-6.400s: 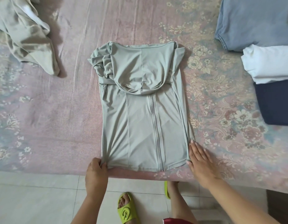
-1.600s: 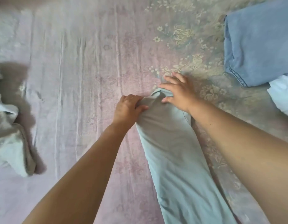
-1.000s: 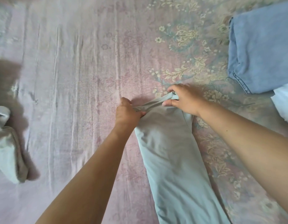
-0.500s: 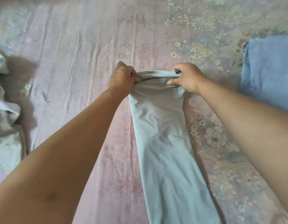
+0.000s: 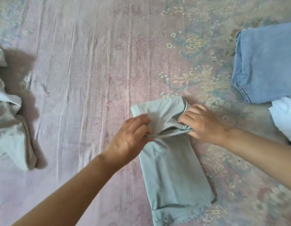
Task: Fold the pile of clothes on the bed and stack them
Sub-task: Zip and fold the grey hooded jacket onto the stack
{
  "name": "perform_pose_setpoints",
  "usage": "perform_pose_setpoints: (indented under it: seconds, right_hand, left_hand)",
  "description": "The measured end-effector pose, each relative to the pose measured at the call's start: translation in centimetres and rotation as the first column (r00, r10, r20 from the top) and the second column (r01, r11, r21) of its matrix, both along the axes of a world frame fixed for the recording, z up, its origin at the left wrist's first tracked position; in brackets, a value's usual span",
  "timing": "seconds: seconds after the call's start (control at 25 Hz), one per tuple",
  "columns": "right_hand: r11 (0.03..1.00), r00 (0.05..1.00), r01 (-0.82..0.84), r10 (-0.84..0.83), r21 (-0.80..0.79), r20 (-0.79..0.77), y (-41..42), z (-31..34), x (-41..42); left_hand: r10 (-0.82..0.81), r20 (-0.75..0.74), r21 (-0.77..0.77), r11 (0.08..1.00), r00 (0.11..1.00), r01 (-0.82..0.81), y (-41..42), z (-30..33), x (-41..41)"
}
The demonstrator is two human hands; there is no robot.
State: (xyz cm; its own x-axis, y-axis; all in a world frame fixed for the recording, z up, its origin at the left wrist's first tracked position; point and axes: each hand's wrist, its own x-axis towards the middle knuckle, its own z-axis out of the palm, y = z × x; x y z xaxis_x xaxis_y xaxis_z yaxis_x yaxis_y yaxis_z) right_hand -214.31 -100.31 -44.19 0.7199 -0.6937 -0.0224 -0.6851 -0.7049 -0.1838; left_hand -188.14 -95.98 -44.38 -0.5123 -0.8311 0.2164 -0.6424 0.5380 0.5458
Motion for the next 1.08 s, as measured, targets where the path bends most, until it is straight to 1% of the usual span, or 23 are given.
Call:
perform_pose_setpoints:
  seconds: [0.08, 0.2, 0.28, 0.32, 0.4, 0.48, 0.52, 0.6, 0.64, 0.68, 0.76, 0.8, 0.88, 0.92, 0.96, 1.0, 1.04, 1.08]
  right_hand:
    - [0.995, 0.998, -0.064, 0.066, 0.076, -0.022, 2.6, -1.1, -0.3]
    - [0.975, 0.99, -0.094, 0.113, 0.203, -0.082, 5.8, -2.8, -0.7]
    - [0.965, 0.99, -0.087, 0.111, 0.249, -0.085, 7.2, -3.3, -0.8]
    - [0.972, 0.993, -0.082, 0.099, 0.221, -0.064, 7.3, -3.2, -0.8]
    - [0.991, 0.994, -0.064, 0.074, 0.119, -0.08, 6.8, -2.7, -0.7]
    - [1.0, 0.981, -0.009, 0.014, 0.026, -0.195, 5.6, -2.3, 0.1]
    - [0.999, 0.96, 0.018, -0.01, 0.026, -0.28, 5.1, -2.4, 0.3]
    - [0.991, 0.91, 0.076, -0.022, 0.114, -0.414, 4.9, -3.2, 0.8]
    - [0.984, 0.891, 0.1, -0.023, 0.146, -0.452, 4.9, -3.7, 0.9]
    - [0.979, 0.885, 0.121, -0.031, 0.166, -0.465, 4.7, -4.0, 0.9]
    - [0.957, 0.886, 0.17, -0.045, 0.234, -0.462, 3.7, -3.7, 1.2]
    - [0.943, 0.903, 0.184, -0.05, 0.278, -0.427, 2.9, -3.1, 1.6]
    - [0.921, 0.951, 0.212, -0.118, 0.325, -0.286, 0.7, -2.1, 2.6]
    - [0.907, 0.96, 0.225, -0.145, 0.356, -0.238, -0.5, -1.9, 3.2]
    - [0.893, 0.961, 0.237, -0.156, 0.384, -0.23, -1.5, -1.6, 3.9]
    - [0.877, 0.952, 0.258, -0.159, 0.406, -0.262, -2.3, -1.4, 4.7]
    - [0.866, 0.936, 0.285, -0.159, 0.41, -0.313, -2.9, -1.3, 5.4]
    - [0.862, 0.92, 0.304, -0.156, 0.405, -0.359, -3.4, -1.3, 6.1]
  left_hand:
    - [-0.087, 0.042, -0.039, 0.995, 0.995, 0.089, 2.8, -2.1, 0.0]
    - [-0.186, 0.156, 0.029, 0.983, 0.97, 0.184, 6.0, -4.8, 0.0]
    - [-0.211, 0.213, 0.057, 0.978, 0.954, 0.203, 7.0, -5.3, 0.0]
    - [-0.196, 0.235, 0.056, 0.981, 0.952, 0.188, 7.0, -5.0, -0.1]
    - [-0.1, 0.278, 0.002, 0.995, 0.955, 0.103, 6.4, -4.0, -1.1]
    - [0.006, 0.375, -0.05, 0.999, 0.927, 0.014, 5.4, -3.9, -2.6]
    - [0.019, 0.438, -0.037, 0.999, 0.899, -0.003, 5.0, -4.4, -3.0]
    - [-0.018, 0.544, 0.041, 0.999, 0.839, -0.005, 4.6, -5.9, -2.9]
    - [-0.038, 0.576, 0.079, 0.997, 0.816, -0.009, 4.5, -6.6, -2.6]
    - [-0.048, 0.588, 0.103, 0.995, 0.808, -0.015, 4.5, -6.8, -2.7]
    - [-0.033, 0.54, 0.093, 0.995, 0.841, -0.021, 3.9, -6.5, -3.0]
    - [-0.01, 0.487, 0.067, 0.997, 0.873, -0.026, 3.4, -6.0, -3.1]
    - [0.094, 0.391, 0.037, 0.992, 0.915, -0.118, 1.6, -4.6, -2.6]
    - [0.146, 0.357, 0.076, 0.98, 0.922, -0.185, 0.4, -3.8, -1.9]
    - [0.165, 0.343, 0.197, 0.95, 0.925, -0.243, -0.9, -3.2, -1.2]
    - [0.152, 0.345, 0.353, 0.893, 0.926, -0.278, -2.2, -2.7, -0.7]
    - [0.119, 0.387, 0.466, 0.83, 0.914, -0.306, -3.1, -2.3, -0.5]
    - [0.101, 0.436, 0.5, 0.799, 0.894, -0.334, -3.6, -2.0, -0.7]
